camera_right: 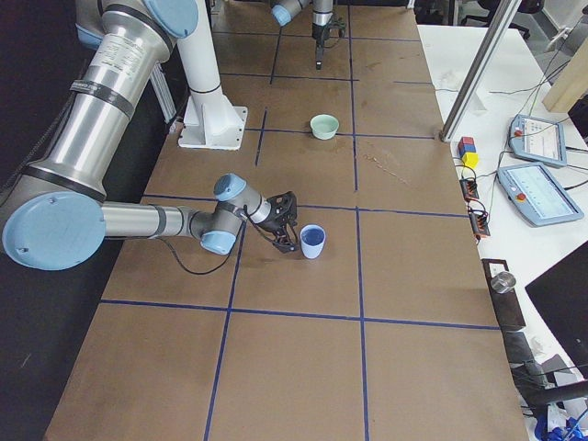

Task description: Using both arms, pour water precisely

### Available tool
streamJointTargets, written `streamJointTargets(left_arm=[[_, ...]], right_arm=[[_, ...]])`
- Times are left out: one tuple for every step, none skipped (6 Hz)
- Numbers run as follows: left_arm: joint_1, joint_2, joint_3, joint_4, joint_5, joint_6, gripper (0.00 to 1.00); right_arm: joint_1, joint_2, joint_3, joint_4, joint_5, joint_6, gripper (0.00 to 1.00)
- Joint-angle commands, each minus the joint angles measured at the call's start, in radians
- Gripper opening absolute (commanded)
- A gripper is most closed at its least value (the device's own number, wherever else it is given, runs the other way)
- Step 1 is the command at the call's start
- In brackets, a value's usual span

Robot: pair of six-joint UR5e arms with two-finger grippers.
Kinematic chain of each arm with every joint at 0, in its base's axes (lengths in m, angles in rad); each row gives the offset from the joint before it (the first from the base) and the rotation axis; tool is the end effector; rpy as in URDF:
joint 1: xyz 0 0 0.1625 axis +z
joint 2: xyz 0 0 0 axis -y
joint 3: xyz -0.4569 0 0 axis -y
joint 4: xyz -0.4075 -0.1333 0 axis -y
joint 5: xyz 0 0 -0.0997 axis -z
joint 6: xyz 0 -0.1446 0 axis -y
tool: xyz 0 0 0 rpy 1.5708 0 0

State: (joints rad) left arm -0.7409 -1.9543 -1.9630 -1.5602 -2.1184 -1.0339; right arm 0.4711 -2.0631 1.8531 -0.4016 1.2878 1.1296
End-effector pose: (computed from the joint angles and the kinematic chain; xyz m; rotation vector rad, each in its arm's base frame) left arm 0.4178 -0.4608 0.3209 0.0268 0.9070 0.0196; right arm -0.2362 -0.3152 0.6482 0.6541 -0.7405 0.1631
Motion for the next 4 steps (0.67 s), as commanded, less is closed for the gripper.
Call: streamJointTargets(left_arm=[[0.0,0.0,0.0,0.0,0.0,0.0,1.0],[0.0,0.0,0.0,-0.001,0.0,0.0,1.0],[0.0,0.0,0.0,0.0,0.0,0.0,1.0],[0.0,0.0,0.0,0.0,0.0,0.0,1.0]], right_arm=[[-0.11,0.007,-0.079,0.067,-0.201,0.051,1.0],[-0.126,0.023,-0.174,0.166,-0.261,0.05,1.0],[-0.127,0.055,-0.193,0.173,-0.3,0.05,1.0],[-0.129,0.069,-0.212,0.173,-0.335,0.05,1.0]])
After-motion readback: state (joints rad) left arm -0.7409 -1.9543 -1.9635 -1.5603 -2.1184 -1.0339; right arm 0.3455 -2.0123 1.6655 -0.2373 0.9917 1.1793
